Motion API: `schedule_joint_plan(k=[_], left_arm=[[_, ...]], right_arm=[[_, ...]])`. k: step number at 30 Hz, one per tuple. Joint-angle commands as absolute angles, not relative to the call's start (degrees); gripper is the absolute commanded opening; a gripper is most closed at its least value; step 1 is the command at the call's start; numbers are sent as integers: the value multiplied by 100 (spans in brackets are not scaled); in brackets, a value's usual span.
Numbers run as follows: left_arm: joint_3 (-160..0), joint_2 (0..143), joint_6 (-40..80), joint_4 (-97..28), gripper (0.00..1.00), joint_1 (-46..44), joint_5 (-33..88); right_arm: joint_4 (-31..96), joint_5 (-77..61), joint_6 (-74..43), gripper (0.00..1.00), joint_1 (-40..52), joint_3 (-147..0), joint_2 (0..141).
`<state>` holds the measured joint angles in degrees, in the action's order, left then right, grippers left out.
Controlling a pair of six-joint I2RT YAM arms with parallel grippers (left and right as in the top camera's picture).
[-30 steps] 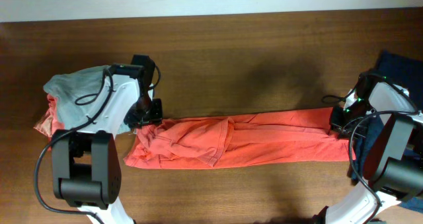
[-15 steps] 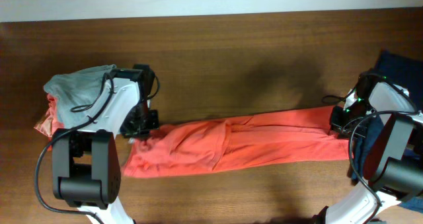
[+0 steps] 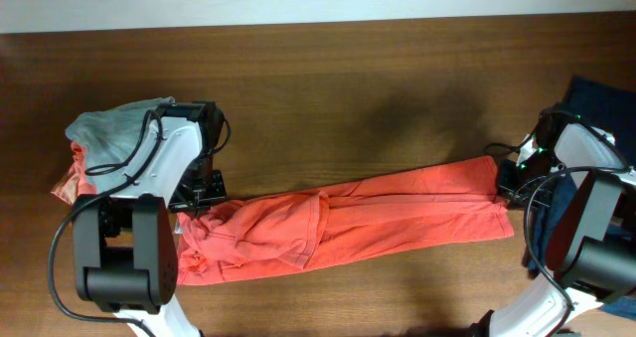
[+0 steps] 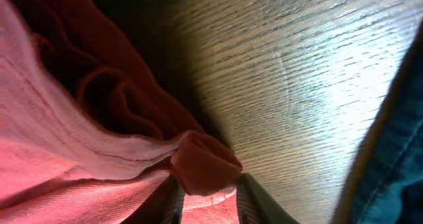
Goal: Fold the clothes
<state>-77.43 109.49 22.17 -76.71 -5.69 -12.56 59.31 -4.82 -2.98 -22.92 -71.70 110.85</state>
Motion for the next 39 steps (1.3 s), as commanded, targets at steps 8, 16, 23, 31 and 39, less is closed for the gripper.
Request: schedule_joint_plan(k=[8,16,23,31,39], left_arm=[[-7686,10892,2333,-7631,0,-545,-1481],[-7686,10892,2331,-7634,0,-545,-1435],[-7686,10892,2331,-7612,1,-545,-1415],[-7686,10892,2331,-7524,1,-548,-1105],[-7686,10892,2261,-7111,0,-558,-290]], right_arm=[[6709,-1734,504,31,-2283,-7817,11093],[6779,-1546,517,42,-2239,-7747,11098],[6460,-1256,556,42,-1712,-7511,11128],[6027,-1026,403,41,-1503,-7349,11594],[5446,-104,8,41,-1671,-7360,11983]])
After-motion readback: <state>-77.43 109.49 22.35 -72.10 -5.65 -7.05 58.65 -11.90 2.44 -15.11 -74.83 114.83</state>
